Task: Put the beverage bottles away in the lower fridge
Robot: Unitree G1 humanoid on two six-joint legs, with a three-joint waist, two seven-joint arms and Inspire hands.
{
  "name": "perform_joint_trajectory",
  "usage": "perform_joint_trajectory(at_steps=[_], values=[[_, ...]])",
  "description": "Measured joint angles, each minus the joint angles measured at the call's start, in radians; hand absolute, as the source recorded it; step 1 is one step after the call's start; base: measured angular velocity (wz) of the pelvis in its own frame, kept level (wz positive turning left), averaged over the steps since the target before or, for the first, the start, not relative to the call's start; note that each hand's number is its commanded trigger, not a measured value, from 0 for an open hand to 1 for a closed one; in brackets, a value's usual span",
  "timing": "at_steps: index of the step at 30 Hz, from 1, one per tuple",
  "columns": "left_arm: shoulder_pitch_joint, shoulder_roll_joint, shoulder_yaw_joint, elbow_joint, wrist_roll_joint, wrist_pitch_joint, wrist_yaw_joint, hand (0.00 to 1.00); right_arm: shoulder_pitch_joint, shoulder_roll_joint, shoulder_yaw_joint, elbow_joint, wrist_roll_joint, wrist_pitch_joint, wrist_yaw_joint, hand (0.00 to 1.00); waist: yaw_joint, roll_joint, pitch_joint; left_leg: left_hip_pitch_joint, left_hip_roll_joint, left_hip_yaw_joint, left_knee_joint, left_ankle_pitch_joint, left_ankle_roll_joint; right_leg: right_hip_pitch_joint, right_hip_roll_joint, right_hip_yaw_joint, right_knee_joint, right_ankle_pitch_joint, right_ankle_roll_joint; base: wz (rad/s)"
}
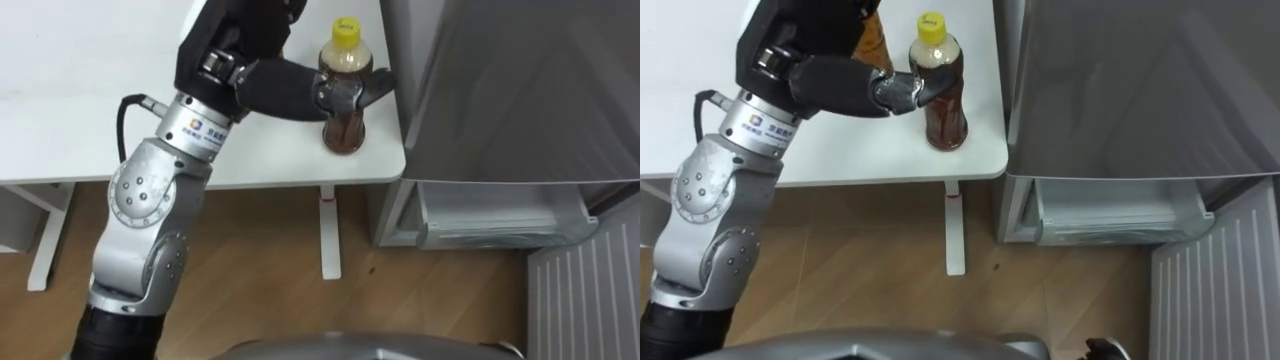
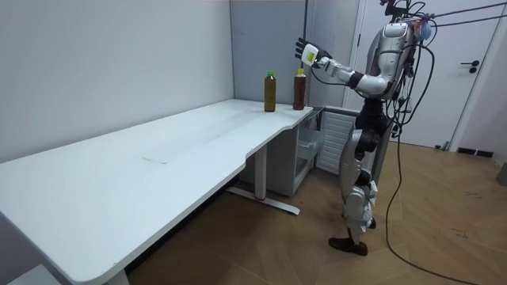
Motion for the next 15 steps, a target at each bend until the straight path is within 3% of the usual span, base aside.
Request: perform_joint_trajectory(at_steps=[15], values=[[0.004, 0.006, 0.0, 0.0, 0.0, 0.004, -0.009, 0.0, 0.005, 0.0, 0.0, 0.0, 0.0, 0.0, 0.0, 0.0, 0.001, -0.002, 0.0009, 0.005, 0.0, 0.006, -0.001, 0.002, -0.001, 0.001, 0.001, 0.013, -0.002, 0.0, 0.0, 0.0]])
